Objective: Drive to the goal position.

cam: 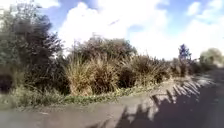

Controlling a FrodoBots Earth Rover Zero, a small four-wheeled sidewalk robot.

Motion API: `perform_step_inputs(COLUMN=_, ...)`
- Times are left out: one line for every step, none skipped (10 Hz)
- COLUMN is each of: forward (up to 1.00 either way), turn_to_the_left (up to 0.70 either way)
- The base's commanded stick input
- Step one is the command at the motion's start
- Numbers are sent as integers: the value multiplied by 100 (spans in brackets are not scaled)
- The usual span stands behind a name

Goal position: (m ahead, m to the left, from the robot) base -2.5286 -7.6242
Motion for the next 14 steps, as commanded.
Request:
perform_step_inputs(forward=0, turn_to_the_left=70)
perform_step_inputs(forward=0, turn_to_the_left=70)
perform_step_inputs(forward=0, turn_to_the_left=70)
perform_step_inputs(forward=0, turn_to_the_left=70)
perform_step_inputs(forward=0, turn_to_the_left=70)
perform_step_inputs(forward=0, turn_to_the_left=70)
perform_step_inputs(forward=0, turn_to_the_left=70)
perform_step_inputs(forward=0, turn_to_the_left=70)
perform_step_inputs(forward=0, turn_to_the_left=70)
perform_step_inputs(forward=0, turn_to_the_left=70)
perform_step_inputs(forward=0, turn_to_the_left=70)
perform_step_inputs(forward=0, turn_to_the_left=70)
perform_step_inputs(forward=0, turn_to_the_left=70)
perform_step_inputs(forward=0, turn_to_the_left=70)
